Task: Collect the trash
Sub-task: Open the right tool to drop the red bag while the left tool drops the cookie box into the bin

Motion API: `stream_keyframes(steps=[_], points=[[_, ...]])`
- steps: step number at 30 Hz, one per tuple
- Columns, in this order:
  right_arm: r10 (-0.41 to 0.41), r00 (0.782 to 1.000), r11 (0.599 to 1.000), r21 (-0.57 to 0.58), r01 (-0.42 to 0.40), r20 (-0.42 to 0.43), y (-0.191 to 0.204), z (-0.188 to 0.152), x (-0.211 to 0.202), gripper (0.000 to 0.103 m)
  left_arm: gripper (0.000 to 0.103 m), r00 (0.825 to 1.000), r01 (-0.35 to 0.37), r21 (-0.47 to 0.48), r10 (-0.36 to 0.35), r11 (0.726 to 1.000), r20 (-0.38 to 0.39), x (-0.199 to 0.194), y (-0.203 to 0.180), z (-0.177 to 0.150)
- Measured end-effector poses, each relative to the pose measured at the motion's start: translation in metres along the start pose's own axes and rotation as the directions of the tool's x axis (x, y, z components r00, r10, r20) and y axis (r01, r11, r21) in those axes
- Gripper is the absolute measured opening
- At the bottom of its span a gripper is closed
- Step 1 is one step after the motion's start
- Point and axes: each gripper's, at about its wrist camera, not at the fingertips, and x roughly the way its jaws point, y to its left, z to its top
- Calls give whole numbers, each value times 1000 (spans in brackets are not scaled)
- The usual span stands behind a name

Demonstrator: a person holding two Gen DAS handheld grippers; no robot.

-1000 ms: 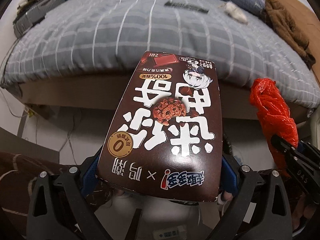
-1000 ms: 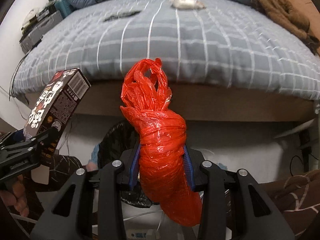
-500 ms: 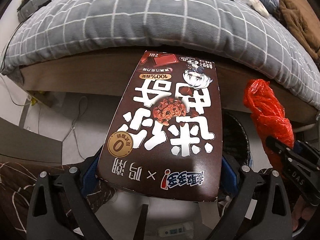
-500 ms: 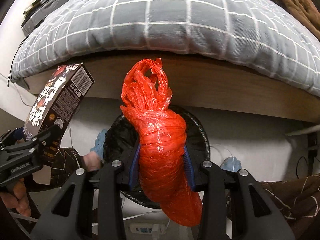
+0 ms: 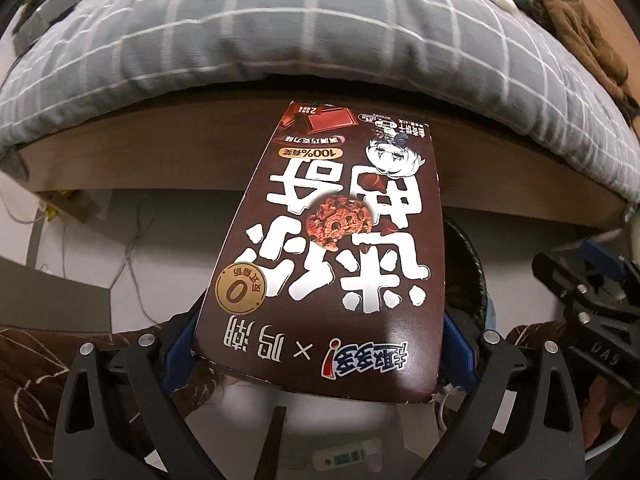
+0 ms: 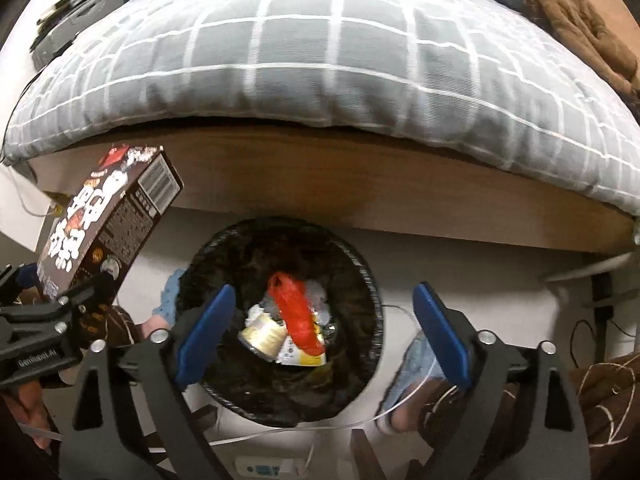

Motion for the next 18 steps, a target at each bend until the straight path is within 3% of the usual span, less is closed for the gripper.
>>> stream_keyframes(steps=[10,18], points=[[-39,999,994,100,40,-4,-47,-2,-2,92,94,998,47,95,-43,994,-50,29,-53,1],[-46,999,988,147,47,-8,-66,-2,-5,92,97,1000,5,145,-4,989,-4,35,-72,-2]])
